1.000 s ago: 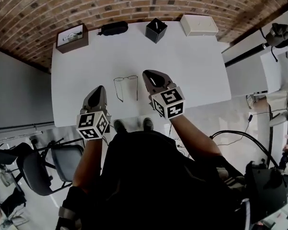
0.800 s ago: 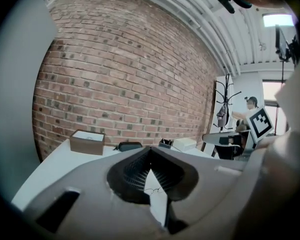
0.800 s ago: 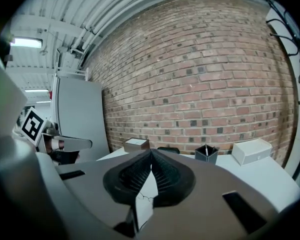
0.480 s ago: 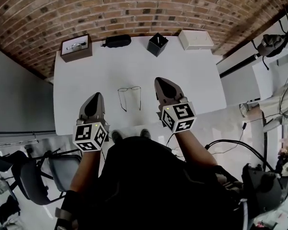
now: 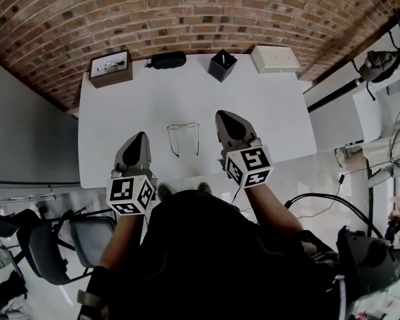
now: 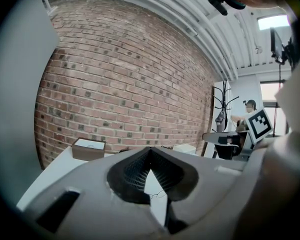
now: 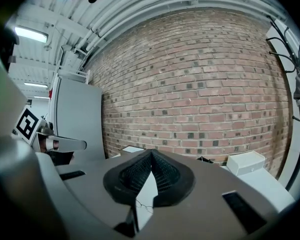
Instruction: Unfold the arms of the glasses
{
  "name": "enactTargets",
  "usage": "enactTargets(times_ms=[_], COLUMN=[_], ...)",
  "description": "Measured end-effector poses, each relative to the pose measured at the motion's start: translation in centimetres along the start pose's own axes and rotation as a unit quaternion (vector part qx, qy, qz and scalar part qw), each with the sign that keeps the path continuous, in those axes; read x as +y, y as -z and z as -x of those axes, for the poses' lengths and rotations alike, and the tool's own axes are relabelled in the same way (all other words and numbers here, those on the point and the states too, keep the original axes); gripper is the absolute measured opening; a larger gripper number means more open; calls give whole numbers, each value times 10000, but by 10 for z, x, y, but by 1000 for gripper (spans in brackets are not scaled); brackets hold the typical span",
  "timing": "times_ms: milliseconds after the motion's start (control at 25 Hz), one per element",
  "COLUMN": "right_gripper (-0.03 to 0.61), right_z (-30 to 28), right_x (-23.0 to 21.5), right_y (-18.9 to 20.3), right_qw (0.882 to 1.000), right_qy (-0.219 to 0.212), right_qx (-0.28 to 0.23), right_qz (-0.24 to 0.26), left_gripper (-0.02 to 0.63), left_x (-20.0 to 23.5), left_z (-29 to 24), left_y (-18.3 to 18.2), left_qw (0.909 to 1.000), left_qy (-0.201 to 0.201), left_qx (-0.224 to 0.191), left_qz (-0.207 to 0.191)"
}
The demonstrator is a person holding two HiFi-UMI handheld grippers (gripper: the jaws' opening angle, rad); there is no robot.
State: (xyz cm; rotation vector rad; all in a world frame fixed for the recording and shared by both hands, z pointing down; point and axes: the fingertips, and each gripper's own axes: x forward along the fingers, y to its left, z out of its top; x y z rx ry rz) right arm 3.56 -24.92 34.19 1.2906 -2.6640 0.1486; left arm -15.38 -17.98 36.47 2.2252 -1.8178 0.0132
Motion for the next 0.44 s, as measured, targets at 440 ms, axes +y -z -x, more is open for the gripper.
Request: enactTargets(times_ms=[440], right_gripper=[9], right_z=[7], right_x=[2], right_y=[-4], right_qw=[9999], right_qy=[-92], right_qx=[-54], right_qz=[-20], left_gripper=[9], left_x=[-7], left_z=[3], left_y=[0], left_qw=[10000], left_qy=[-67], left_qx=[-29], left_qz=[-7])
